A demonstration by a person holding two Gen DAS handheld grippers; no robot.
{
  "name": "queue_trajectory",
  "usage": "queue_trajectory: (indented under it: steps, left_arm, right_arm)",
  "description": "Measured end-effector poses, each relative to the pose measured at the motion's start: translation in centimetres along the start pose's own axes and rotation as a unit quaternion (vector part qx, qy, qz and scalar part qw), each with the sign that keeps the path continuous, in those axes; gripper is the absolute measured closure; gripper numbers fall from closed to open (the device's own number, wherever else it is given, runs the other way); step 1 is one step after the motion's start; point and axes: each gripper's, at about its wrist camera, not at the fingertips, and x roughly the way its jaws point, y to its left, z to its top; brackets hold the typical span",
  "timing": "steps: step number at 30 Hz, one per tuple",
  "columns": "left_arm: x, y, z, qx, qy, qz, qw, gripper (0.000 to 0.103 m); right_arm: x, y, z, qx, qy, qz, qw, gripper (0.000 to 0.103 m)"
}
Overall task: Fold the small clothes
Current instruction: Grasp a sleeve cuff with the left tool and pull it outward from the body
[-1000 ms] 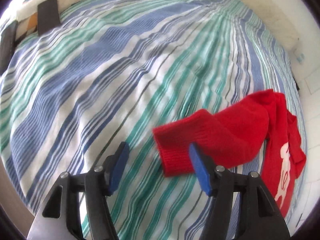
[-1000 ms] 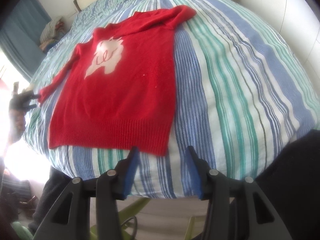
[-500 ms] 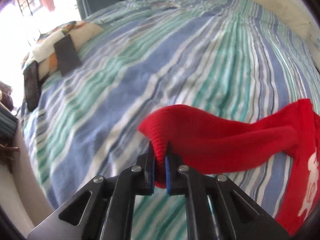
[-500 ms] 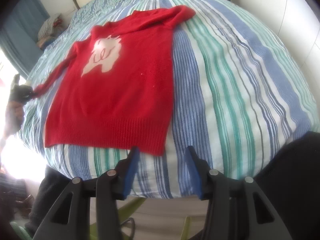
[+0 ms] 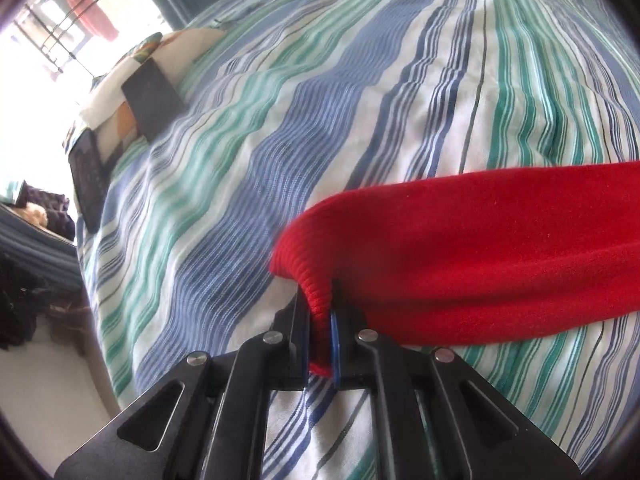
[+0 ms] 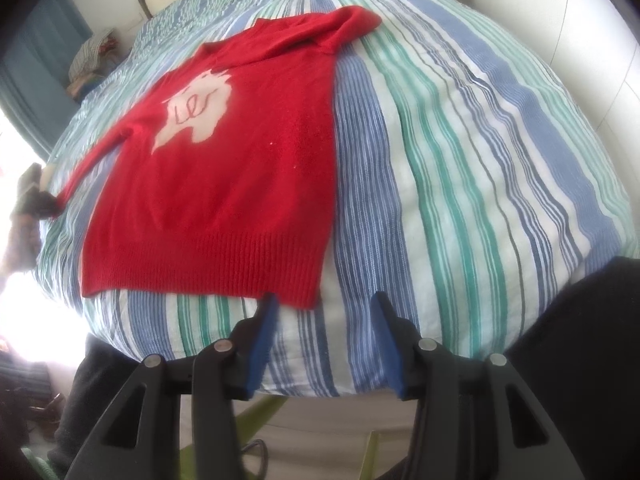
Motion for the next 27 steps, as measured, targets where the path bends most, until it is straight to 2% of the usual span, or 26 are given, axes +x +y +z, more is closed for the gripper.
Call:
queue_trajectory:
  steps: [6, 12, 14, 15, 16, 17, 18, 19, 20, 23, 25, 27]
  left_arm:
    - [0.9, 0.7, 0.0, -0.004, 0.004, -0.023, 0.9997, 0.097]
    - [1.2, 0.2, -0.3, 0.01, -0.006, -0.019, 0.9998, 0.097]
    - [1.0, 0.0, -0.3, 0.012, -0.007, -0.016, 0.9998, 0.093]
    - [0.8, 0.0, -0.4, 0.011, -0.01, -0.013, 0.9998, 0.09]
    - [0.5, 0.1, -0.5, 0.008, -0.015, -0.008, 0.9998, 0.079]
    - [0.1, 0.4, -0.6, 0.002, -0.021, 0.004, 0.9998, 0.055]
    - [-0.4, 0.9, -0.8, -0.008, -0.029, 0.018, 0.9994, 0.039]
    - [-1.1, 1.7, -1.1, -0.023, -0.037, 0.028, 0.9987, 0.016]
    - [-1.9, 2.8, -1.6, -0.041, -0.049, 0.022, 0.9977, 0.014]
    - [-4.5, 4.9, -4.0, -0.068, -0.066, -0.032, 0.995, 0.014]
    - [-6.4, 5.6, -6.3, -0.072, -0.077, -0.047, 0.9933, 0.014]
    - [-8.1, 5.8, -8.8, -0.074, -0.084, -0.063, 0.9917, 0.014]
  right_arm:
    - [0.9, 0.4, 0.1, -0.007, 0.014, -0.009, 1.0, 0.056]
    - [1.1, 0.8, 0.0, -0.02, 0.019, -0.016, 0.999, 0.056]
    - [1.2, 0.6, 0.0, -0.015, 0.021, -0.014, 1.0, 0.056]
    - [1.2, 0.5, 0.0, -0.013, 0.022, -0.013, 1.0, 0.056]
    - [1.2, 0.4, 0.0, -0.012, 0.022, -0.013, 1.0, 0.056]
    - [1.2, 0.4, 0.0, -0.011, 0.023, -0.012, 1.0, 0.056]
    - [1.2, 0.4, 0.0, -0.011, 0.025, -0.009, 1.0, 0.055]
    - [1.2, 0.3, 0.1, -0.008, 0.028, -0.003, 1.0, 0.053]
    - [1.0, 0.2, 0.2, -0.003, 0.033, 0.007, 0.999, 0.05]
    - [-0.9, -0.6, 2.2, -0.002, 0.033, 0.032, 0.999, 0.05]
    - [-3.1, -0.7, 5.0, -0.045, -0.003, 0.001, 0.999, 0.046]
    - [-4.8, -0.5, 8.7, -0.098, -0.052, -0.044, 0.993, 0.039]
